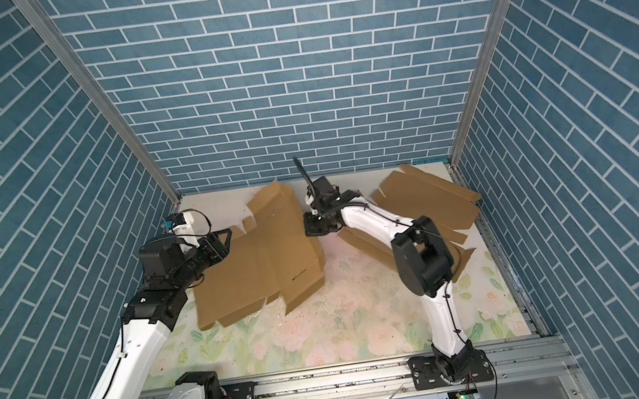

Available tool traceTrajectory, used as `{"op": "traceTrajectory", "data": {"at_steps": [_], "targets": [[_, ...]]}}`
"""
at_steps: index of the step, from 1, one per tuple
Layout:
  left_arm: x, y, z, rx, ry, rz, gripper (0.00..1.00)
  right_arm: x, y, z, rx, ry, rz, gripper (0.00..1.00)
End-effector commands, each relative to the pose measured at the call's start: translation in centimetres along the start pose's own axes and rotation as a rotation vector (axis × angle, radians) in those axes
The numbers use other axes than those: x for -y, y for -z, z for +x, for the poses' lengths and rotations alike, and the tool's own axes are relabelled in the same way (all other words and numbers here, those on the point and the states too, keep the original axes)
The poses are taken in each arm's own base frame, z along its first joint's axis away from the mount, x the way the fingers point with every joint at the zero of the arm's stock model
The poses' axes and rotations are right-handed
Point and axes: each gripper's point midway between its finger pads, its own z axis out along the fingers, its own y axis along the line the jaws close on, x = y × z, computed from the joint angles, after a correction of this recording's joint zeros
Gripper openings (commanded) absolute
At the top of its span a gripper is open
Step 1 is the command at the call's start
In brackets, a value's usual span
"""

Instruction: Fold the paper box

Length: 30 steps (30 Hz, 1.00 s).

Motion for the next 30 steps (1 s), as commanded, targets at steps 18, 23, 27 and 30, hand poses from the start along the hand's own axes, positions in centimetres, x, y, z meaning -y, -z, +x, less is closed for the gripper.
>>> {"op": "traceTrajectory", "data": {"at_steps": [18,23,27,30], "targets": [[0.7,-1.9,1.6,-0.070,-0.145,-0.011,0.62,4.8,9.3,-0.7,0.035,1.086,0.747,0.00],[-0.1,-2.5,-0.2,-0.062,-0.073,-0.016,0.68,2.4,10.2,-1.9,0.163,1.250,0.775,0.00],[-0.4,-2.4,-1.7,-0.041,-0.068,-0.027,0.70,1.6,9.8,-1.1,0.171,1.375,0.767,0.00],[-0.2,-2.3,-2.6,-0.018,-0.066,-0.029,0.72,1.7,8.6,-0.6,0.191,1.408,0.755,0.00]]}}
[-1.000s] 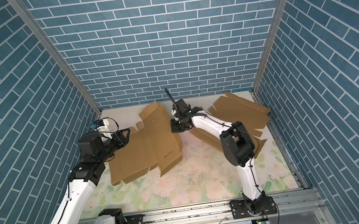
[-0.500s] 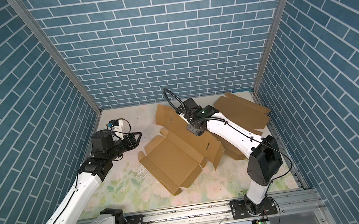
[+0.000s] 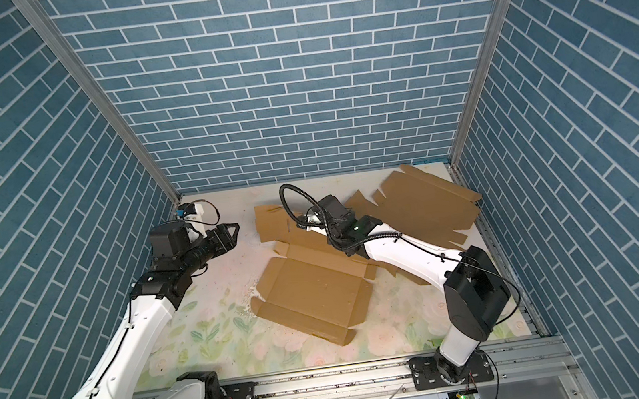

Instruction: Fold the paper box

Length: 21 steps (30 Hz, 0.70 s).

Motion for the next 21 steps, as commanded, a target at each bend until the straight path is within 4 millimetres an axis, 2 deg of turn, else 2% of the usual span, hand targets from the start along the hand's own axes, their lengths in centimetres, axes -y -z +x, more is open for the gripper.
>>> {"op": "traceTrajectory", "data": {"at_steps": [1,3,6,8,11,16,21], "targets": [[0.6,0.4,-1.4,0.025,-0.002,0.016,0.73,0.5,-0.3,-0.8,0.055,0.110,0.095,0.00],[1.0,0.1,-1.7,0.020,0.002,0.037,0.74,0.8,-0.8,-0.9,0.062,0.143,0.182,0.00],[1.9,-0.4,-1.7,-0.005,-0.001,0.083,0.78,1.2,-0.4,-2.0,0.107,0.150,0.231,0.00],[2.6,-0.9,-1.7,-0.015,-0.016,0.101,0.80,0.9,-0.3,-2.8,0.131,0.158,0.244,0.00],[3.6,-1.9,-1.6,-0.039,-0.077,0.107,0.81,0.1,-0.8,-2.8,0.126,0.186,0.255,0.00],[5.6,-4.9,-0.6,-0.136,-0.192,0.126,0.86,-0.9,-1.6,-2.5,0.121,0.209,0.250,0.00],[5.6,-7.9,0.3,-0.227,-0.228,0.137,0.87,-1.1,-1.9,-2.5,0.124,0.209,0.249,0.00]]}}
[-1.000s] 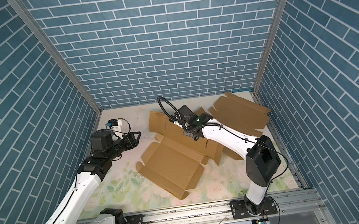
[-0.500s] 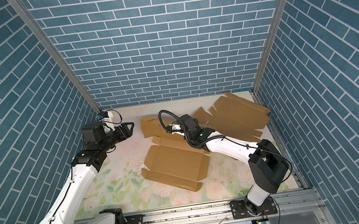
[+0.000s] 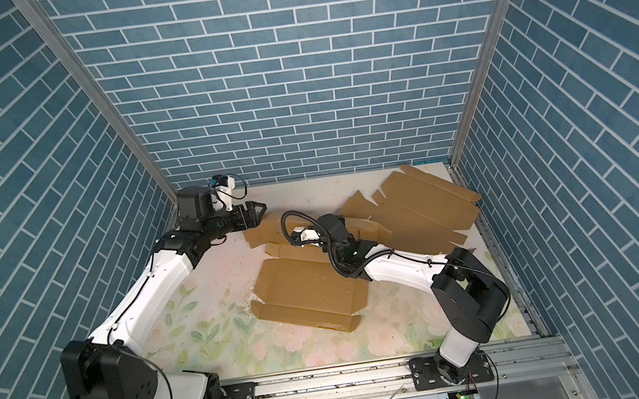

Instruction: Fold the paper box

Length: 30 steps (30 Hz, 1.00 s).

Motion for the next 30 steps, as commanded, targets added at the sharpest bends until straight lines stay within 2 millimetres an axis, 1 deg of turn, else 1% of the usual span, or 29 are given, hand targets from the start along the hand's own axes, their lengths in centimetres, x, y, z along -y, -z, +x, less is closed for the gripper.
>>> {"op": "traceTrajectory", "data": {"at_steps": [1,5,9,13,17,20,23,24,26,28,30], "targets": [[-0.2,-1.4,1.2,-0.080,-0.037,0.015,0.87,-0.6,-0.4,0.2,-0.004,0.039,0.012,0.00],[0.6,-3.1,2.2,-0.119,-0.033,0.065,0.87,-1.2,-0.6,0.2,-0.003,0.045,-0.002,0.00],[0.4,-4.5,3.4,-0.158,-0.022,0.074,0.86,-1.4,-0.8,0.0,0.002,0.045,-0.006,0.00],[0.6,-5.2,3.8,-0.164,0.001,0.101,0.84,-1.4,-0.9,-0.1,0.008,0.042,-0.008,0.00],[1.9,-6.2,4.6,-0.185,0.022,0.151,0.80,-1.2,-1.0,-0.4,0.014,0.032,-0.006,0.00],[2.9,-6.6,5.0,-0.198,0.038,0.190,0.77,-1.2,-1.1,-0.6,0.020,0.027,-0.009,0.00],[3.2,-6.4,4.8,-0.188,0.040,0.205,0.74,-1.7,-1.2,-0.5,0.017,0.034,-0.019,0.00],[3.0,-6.2,4.8,-0.190,0.032,0.194,0.73,-1.9,-1.3,-0.4,0.014,0.035,-0.020,0.00],[1.9,-5.6,4.5,-0.189,0.019,0.152,0.73,-1.9,-1.3,-0.4,0.017,0.040,-0.013,0.00],[0.4,-4.4,3.6,-0.164,0.041,0.126,0.72,-1.7,-1.3,-0.3,0.019,0.042,-0.003,0.00],[-0.9,-2.7,2.2,-0.116,0.063,0.115,0.73,-1.4,-1.3,-0.2,0.023,0.041,0.000,0.00]]}}
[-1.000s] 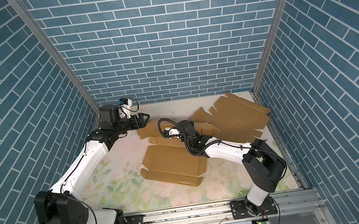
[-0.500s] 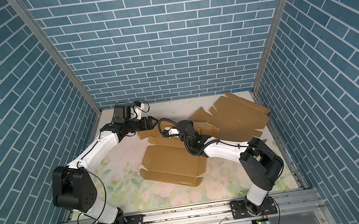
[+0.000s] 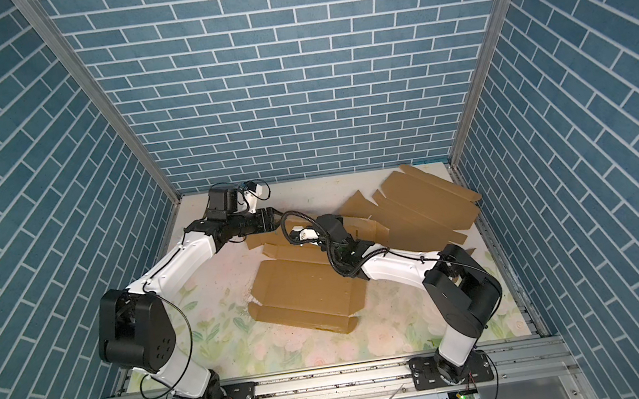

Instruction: Fold the paper box

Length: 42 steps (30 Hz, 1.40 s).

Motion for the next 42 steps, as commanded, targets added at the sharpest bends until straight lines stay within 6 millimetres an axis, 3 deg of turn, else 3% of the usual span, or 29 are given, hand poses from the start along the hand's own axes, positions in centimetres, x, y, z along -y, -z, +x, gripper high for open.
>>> {"op": "traceTrajectory", "data": {"at_steps": [1,6,9,12,17,20,23,29,34,42], "targets": [[-1.1,4.5,-2.4,0.099,-0.005,-0.015,0.73,-1.0,-0.3,0.3,0.013,0.044,-0.014,0.00],[-7.0,9.9,-5.0,0.207,0.067,-0.142,0.73,-0.8,-0.1,0.6,0.023,0.051,-0.007,0.00],[-11.9,10.8,-5.0,0.206,0.140,-0.239,0.69,-0.6,0.0,0.7,0.038,0.050,0.001,0.00],[-14.7,8.9,-4.4,0.147,0.154,-0.285,0.69,-0.6,0.1,0.4,0.069,0.053,-0.002,0.00],[-16.6,3.9,-2.6,0.044,0.178,-0.196,0.67,0.0,0.0,0.1,0.085,0.054,0.008,0.00],[-16.5,1.8,-0.9,-0.022,0.130,-0.175,0.67,0.4,0.0,0.1,0.094,0.049,0.014,0.00],[-14.8,0.6,0.5,-0.086,0.078,-0.116,0.67,0.7,-0.1,0.2,0.094,0.045,0.014,0.00],[-12.1,1.5,3.6,-0.197,0.023,-0.097,0.67,0.9,-0.3,0.2,0.095,0.045,0.016,0.00],[-9.6,1.1,6.1,-0.272,-0.018,-0.082,0.67,0.5,-0.4,0.3,0.093,0.048,0.009,0.00],[-7.4,1.9,7.0,-0.252,-0.006,-0.040,0.67,0.6,0.1,0.5,0.092,0.050,0.006,0.00]]}}
